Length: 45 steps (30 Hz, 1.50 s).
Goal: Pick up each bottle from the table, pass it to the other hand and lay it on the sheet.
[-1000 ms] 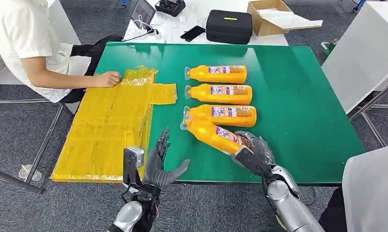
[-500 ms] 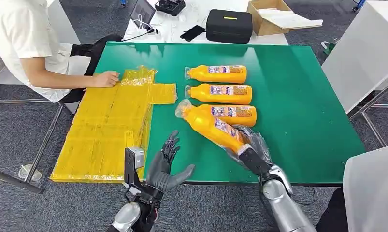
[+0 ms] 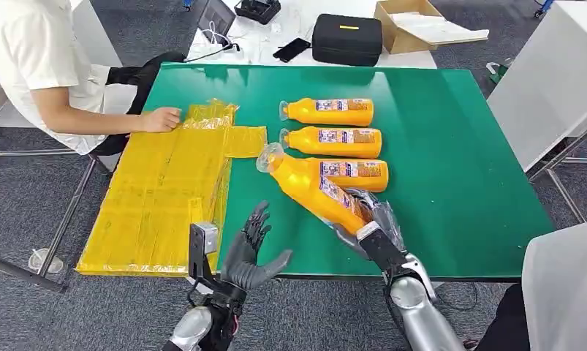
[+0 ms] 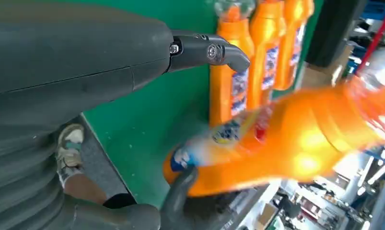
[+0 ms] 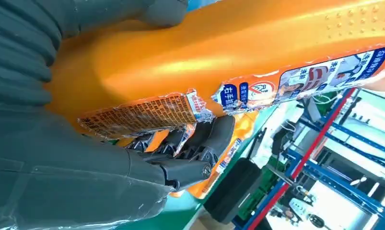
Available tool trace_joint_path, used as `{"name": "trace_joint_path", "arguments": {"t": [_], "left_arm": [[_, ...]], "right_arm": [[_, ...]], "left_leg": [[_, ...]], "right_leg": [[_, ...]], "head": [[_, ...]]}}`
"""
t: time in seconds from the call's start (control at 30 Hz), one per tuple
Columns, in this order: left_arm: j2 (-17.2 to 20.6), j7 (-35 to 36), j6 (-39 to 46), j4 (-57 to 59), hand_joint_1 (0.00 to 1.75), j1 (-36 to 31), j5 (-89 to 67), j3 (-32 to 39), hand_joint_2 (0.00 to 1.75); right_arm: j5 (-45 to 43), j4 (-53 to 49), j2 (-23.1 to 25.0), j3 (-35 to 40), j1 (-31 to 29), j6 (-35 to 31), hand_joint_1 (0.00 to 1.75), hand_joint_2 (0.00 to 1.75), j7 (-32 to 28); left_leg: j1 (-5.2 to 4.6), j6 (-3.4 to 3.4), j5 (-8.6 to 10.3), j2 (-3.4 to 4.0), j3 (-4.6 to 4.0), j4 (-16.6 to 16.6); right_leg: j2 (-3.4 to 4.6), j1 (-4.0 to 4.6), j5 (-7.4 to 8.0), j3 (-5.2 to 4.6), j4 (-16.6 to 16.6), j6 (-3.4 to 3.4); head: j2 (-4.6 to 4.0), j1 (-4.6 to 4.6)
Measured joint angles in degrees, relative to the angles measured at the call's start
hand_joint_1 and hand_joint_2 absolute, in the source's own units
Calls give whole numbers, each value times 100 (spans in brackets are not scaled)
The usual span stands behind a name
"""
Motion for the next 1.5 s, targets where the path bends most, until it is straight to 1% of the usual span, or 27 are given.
{"name": "trace_joint_path", "arguments": {"t": [0.13,0.23,0.4,0.47,0.53,0.57,0.6,0.63,0.7,0.73,0.77,0.93,1.07,1.2,1.23,1.27,1.3,1.4,1.43,1.5], "left_arm": [[-2,-125,-26,92,0,-52,136,31,175],[-4,-72,-194,111,0,-128,343,63,175],[-7,-46,-234,124,0,-185,406,127,175],[-7,-44,-245,129,0,-197,406,146,175],[-7,-39,-253,162,0,-219,413,151,175],[-7,-37,-254,168,0,-224,424,160,175],[-7,-28,-256,168,0,-225,460,177,175],[-9,-22,-258,170,0,-229,524,197,175],[-13,-22,-278,170,0,-251,633,240,175],[-24,-31,-319,170,0,-263,702,273,175],[-44,-41,-389,166,0,-271,786,308,175],[-57,-11,-837,11,0,-277,1113,391,175],[-57,0,-955,-39,0,-279,1143,426,175],[-57,-55,-1047,-39,0,-289,1123,444,175],[-57,-63,-1049,-39,0,-290,1123,448,175],[-57,-74,-1058,-39,0,-291,1123,450,175],[-59,-96,-1100,-39,0,-294,1126,457,175],[-68,-146,-1187,-37,0,-302,1136,472,175],[-70,-166,-1237,-37,0,-307,1145,477,175],[-72,-184,-1296,-39,0,-312,1158,487,175]], "right_arm": [[-35,-140,7,33,55,85,175,175,-7],[-37,-194,48,153,71,164,175,175,-39],[-39,-238,120,262,75,166,175,175,-42],[-42,-240,127,282,75,166,173,175,-42],[-39,-242,131,304,72,170,162,175,-48],[-37,-249,133,315,72,184,168,175,-66],[-31,-253,138,334,71,199,164,175,-100],[-18,-256,144,360,72,207,168,175,-122],[-6,-282,159,437,73,243,168,175,-151],[-2,-306,171,494,74,258,175,175,-157],[-11,-317,175,539,73,269,171,175,-157],[-160,-308,205,721,65,380,175,175,-153],[-275,-291,238,841,38,605,173,175,-197],[-310,-291,286,966,29,688,171,175,-206],[-313,-291,291,988,26,697,175,175,-208],[-317,-291,293,1003,25,712,171,175,-208],[-323,-291,297,1021,25,734,175,175,-208],[-361,-280,302,1089,2,809,168,175,-206],[-387,-264,310,1110,-8,837,171,175,-205],[-463,-234,323,1139,-19,892,166,175,-203]], "left_leg": [[0,0,0,1,-1,0],[1,0,0,2,-1,0],[0,0,1,0,-2,0],[0,0,1,1,-2,0],[0,0,1,1,-4,0],[0,0,1,0,-4,0],[0,0,1,1,-4,0],[0,0,1,1,-4,0],[1,0,1,1,-4,0],[1,0,1,2,-4,0],[1,0,1,2,-4,0],[2,0,2,1,-6,0],[1,0,1,1,-7,0],[1,0,1,-1,-7,0],[1,0,1,0,-7,0],[1,0,1,1,-7,0],[1,0,1,1,-7,0],[1,0,2,1,-7,0],[1,0,2,1,-7,0],[1,0,2,0,-7,0]], "right_leg": [[0,0,0,-2,0,0],[1,0,0,-2,0,0],[0,0,0,-2,0,0],[0,0,0,-2,0,0],[0,0,0,-2,0,0],[0,0,0,-2,0,0],[0,0,0,-2,0,0],[0,0,0,-3,0,0],[0,1,0,-4,0,0],[1,1,0,-5,0,0],[1,1,0,-5,0,0],[0,1,0,-5,1,0],[0,0,0,-6,1,0],[0,0,0,-6,1,0],[0,0,0,-6,1,0],[0,1,0,-6,1,0],[0,1,0,-7,1,0],[0,0,0,-7,1,0],[0,1,0,-7,1,0],[0,0,0,-7,1,0]], "head": [[2,-2],[0,0],[0,0],[0,0],[0,0],[2,-2],[0,0],[0,0],[0,-2],[0,0],[0,-4],[0,-2],[0,-2],[0,-2],[0,-2],[0,0],[2,-2],[0,0],[0,0],[0,-2]]}}
